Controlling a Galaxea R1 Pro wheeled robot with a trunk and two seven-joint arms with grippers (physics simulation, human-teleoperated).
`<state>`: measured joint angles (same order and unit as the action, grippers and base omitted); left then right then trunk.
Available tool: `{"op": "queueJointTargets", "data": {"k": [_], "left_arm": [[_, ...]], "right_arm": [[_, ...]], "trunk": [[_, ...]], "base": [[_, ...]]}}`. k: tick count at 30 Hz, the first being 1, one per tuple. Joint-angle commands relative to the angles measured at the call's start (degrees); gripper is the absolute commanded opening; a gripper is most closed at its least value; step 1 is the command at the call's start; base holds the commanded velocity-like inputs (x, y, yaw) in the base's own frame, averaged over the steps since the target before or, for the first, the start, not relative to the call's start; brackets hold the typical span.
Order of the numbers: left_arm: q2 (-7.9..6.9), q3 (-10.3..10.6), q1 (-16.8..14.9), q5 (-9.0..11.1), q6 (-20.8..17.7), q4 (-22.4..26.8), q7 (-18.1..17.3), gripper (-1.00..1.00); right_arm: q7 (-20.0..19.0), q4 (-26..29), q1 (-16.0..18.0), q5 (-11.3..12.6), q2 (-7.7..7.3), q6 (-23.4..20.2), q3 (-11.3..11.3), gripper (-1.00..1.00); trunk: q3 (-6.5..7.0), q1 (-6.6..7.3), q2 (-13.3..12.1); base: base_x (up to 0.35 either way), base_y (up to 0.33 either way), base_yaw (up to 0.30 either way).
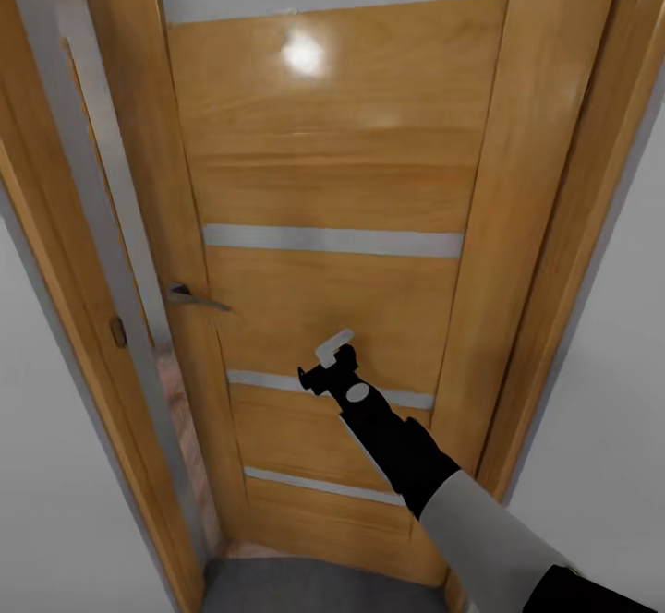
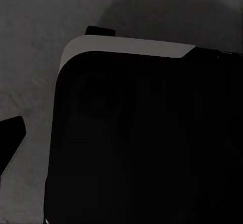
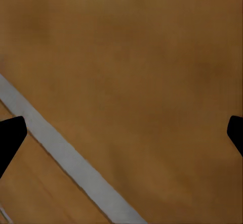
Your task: Move the two storage containers from the living room to the garage. In the garage, place one container on the floor and stack the other container on top of it (either order is fine).
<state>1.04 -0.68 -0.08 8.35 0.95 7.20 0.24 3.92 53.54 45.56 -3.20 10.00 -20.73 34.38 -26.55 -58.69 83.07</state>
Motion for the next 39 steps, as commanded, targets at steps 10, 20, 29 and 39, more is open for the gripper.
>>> {"op": "queueJointTargets", "data": {"k": [10, 20, 29, 39], "left_arm": [[0.10, 0.0, 0.0, 0.4, 0.1, 0.0, 0.0, 1.00], [0.10, 0.0, 0.0, 0.4, 0.2, 0.0, 0.0, 1.00], [0.12, 0.0, 0.0, 0.2, 0.2, 0.0, 0.0, 1.00], [0.19, 0.1, 0.0, 0.1, 0.2, 0.0, 0.0, 1.00]], "right_arm": [[1.0, -0.1, 0.1, -0.4, 0.00, -0.5, 0.9, 1.00], [5.2, -0.8, 0.1, -0.5, 0.00, -0.6, 0.9, 1.00], [7.4, -9.1, 4.6, -0.8, 0.00, -0.3, 0.9, 1.00], [7.7, -23.1, 15.1, 0.1, 0.00, 1.0, 0.9, 1.00]], "trunk": [[-0.05, -0.04, 0.0], [-0.05, -0.04, 0.0], [-0.05, -0.04, 0.0], [-0.05, -0.04, 0.0]], "base": [[0.323, 0.000, 0.000], [0.323, 0.000, 0.000], [0.180, 0.000, 0.000], [0.005, 0.000, 0.000]]}}
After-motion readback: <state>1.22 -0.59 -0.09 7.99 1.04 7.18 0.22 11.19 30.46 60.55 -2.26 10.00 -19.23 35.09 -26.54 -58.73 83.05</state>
